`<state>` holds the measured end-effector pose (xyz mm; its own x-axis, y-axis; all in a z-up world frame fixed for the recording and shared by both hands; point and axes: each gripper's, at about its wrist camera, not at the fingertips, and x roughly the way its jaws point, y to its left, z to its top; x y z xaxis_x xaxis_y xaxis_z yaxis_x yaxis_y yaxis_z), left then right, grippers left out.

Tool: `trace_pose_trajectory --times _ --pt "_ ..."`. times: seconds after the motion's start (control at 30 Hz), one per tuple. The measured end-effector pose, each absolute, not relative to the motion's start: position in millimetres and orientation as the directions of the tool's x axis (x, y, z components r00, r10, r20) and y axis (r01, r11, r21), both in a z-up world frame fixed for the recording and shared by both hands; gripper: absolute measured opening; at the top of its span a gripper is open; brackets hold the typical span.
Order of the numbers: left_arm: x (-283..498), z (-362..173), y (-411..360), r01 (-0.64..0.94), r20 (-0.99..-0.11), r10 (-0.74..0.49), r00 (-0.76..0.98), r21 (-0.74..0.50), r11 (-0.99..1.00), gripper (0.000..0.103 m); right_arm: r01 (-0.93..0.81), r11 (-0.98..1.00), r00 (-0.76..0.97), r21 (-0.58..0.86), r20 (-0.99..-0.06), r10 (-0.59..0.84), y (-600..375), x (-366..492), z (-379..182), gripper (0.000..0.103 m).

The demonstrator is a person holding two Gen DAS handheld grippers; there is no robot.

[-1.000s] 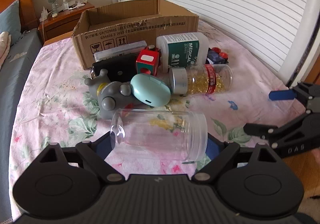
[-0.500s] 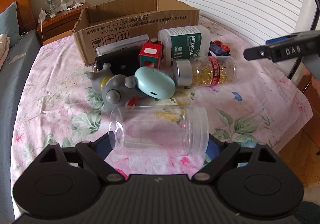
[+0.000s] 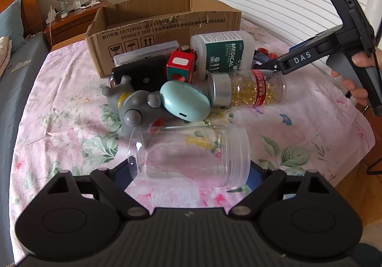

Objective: Organize rigid objects
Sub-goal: 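Close left gripper on the clear jar while right gripper grasps the blue red-wheeled car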

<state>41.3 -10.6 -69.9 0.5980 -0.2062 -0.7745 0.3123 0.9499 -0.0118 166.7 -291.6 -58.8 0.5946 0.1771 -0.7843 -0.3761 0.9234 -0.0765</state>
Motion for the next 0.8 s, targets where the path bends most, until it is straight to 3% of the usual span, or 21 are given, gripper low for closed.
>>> trace_pose_trajectory --times 0.37,0.67,0.8 --pt "46 -75 -13 0.305 -0.785 -0.199 0.586 -0.015 0.952 0.09 -0.499 0.865 0.57 -0.05 -0.771 0.284 -287 174 -60 0.077" --pt "48 -71 -13 0.316 -0.784 -0.215 0.582 -0.025 0.948 0.09 -0.523 0.852 0.528 0.007 -0.782 0.331 -291 184 -62 0.067" --pt "49 -70 -15 0.327 -0.784 -0.221 0.58 -0.025 0.945 0.09 -0.532 0.847 0.516 -0.002 -0.793 0.323 -294 185 -63 0.056"
